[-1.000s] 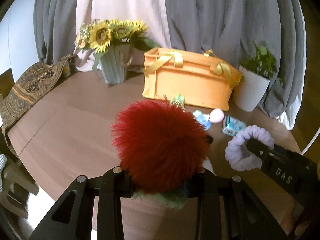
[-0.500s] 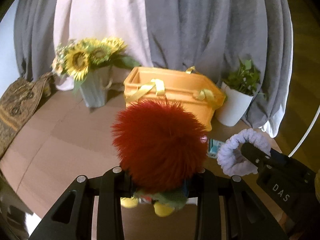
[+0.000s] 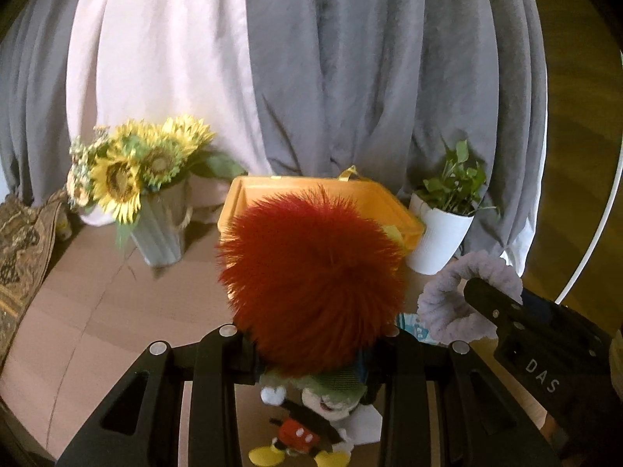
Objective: Organize soft objects
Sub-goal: 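Carry the red pompom and lavender pad over the orange crate with both tools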
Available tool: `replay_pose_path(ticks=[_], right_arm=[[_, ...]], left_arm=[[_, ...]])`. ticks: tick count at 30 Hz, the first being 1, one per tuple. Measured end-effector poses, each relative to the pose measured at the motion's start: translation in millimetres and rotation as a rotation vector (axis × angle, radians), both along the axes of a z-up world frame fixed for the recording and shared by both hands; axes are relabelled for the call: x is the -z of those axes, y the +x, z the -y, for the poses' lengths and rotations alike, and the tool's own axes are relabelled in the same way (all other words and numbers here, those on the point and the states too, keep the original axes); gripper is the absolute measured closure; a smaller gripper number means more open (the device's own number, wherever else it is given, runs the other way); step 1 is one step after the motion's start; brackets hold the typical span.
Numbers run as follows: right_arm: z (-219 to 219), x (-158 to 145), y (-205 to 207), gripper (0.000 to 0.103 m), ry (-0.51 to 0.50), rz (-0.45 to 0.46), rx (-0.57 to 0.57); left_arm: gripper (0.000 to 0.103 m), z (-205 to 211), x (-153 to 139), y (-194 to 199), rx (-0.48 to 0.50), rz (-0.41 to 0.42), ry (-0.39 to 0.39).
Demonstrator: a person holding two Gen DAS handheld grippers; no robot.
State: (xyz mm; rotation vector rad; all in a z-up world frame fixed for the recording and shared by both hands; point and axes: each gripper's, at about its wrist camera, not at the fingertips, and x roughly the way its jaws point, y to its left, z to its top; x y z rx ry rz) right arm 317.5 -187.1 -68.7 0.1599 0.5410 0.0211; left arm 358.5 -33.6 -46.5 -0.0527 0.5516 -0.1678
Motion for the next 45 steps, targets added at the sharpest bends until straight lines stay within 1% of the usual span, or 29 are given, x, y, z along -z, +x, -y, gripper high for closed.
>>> replay_pose_path(ticks=[10, 16, 23, 30, 35, 40, 45], right_arm=[[-14, -20, 21, 0.06, -0.006, 0.062, 0.015], [-20, -28, 38, 0.06, -0.017, 0.097, 0.008], [-19, -41, 67, 0.06, -0.023, 0.133, 0.015], [-16, -44, 105, 0.06, -0.029, 0.14, 0.02], [-17, -44, 134, 0.06, -0.031, 0.129, 0.018], [-20, -39, 163, 0.06, -0.039, 0.1, 0.005], [-19, -31, 190, 0.06, -0.034, 0.064, -0.008]], left_arm=[[0.07, -10, -23, 24, 0.015, 0.073, 0.011], [0.07, -13, -32, 45, 0.028, 0.087, 0.009], [0.07, -12, -36, 78, 0.043, 0.094, 0.013], [0.07, -13, -35, 120, 0.069, 0.089, 0.021], [0.07, -13, -33, 148, 0.067, 0.079, 0.026], [0.07, -12, -27, 175, 0.069, 0.052, 0.025], [0.07, -9, -17, 199, 0.069, 0.006, 0.025]])
